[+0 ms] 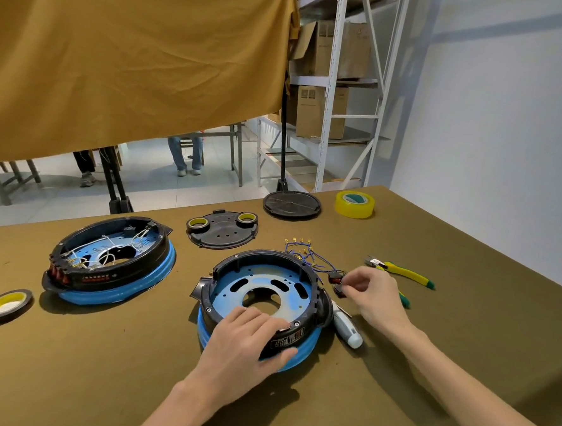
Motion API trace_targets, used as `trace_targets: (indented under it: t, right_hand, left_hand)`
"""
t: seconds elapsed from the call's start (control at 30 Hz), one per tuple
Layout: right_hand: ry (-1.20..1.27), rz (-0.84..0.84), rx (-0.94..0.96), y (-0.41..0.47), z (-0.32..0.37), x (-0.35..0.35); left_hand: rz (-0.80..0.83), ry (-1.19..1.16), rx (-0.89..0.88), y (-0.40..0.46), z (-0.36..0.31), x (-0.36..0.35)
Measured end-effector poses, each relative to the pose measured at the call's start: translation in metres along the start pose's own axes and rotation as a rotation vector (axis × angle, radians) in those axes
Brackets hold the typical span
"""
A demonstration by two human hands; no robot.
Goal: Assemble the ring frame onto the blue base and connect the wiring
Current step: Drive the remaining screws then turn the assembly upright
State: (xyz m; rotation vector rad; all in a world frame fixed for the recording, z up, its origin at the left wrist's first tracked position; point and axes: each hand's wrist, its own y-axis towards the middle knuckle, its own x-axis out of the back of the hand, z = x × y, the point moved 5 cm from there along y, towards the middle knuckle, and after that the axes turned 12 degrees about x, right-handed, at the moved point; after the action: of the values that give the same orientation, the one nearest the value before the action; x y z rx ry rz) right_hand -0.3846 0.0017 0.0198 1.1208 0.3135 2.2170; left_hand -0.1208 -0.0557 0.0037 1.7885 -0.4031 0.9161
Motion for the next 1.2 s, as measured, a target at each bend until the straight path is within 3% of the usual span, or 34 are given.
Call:
trace_targets:
  t: [0.27, 0.47, 0.57, 0.67, 0.8, 1.0, 1.2]
  right_hand:
    - [0.15, 0.103, 0.202, 0.014, 0.048, -0.018]
    - [0.151, 0.208, 0.358, 0.029, 0.071, -0.039]
    - [0.06, 0.277, 0.437, 0.022, 0.074, -0.047]
    - [0.032, 0.258, 0.439, 0.015, 0.069, -0.041]
    - [0.136, 0.253, 0.413, -0.001, 0.065, -0.03]
    - [0.223, 0.23, 0.322, 0.016, 0.069, -0.022]
    - [0.187, 0.259, 0.34, 0.014, 0.063, -0.026]
  left_hand:
    - [0.037, -0.106, 0.018, -0.001, 0.016, 0.009]
    - [-0.097, -0.176, 0.129, -0.003, 0.026, 0.032]
    - [0.011, -0.154, 0.142, 0.01, 0.01, 0.024]
    - [0.161, -0.112, 0.109, 0.01, 0.007, 0.018]
    - [0.255, -0.201, 0.231, -0.002, 0.043, 0.03]
    - [0.14, -0.211, 0.308, 0.005, 0.038, 0.037]
    - [0.205, -0.119, 0.213, 0.007, 0.014, 0.019]
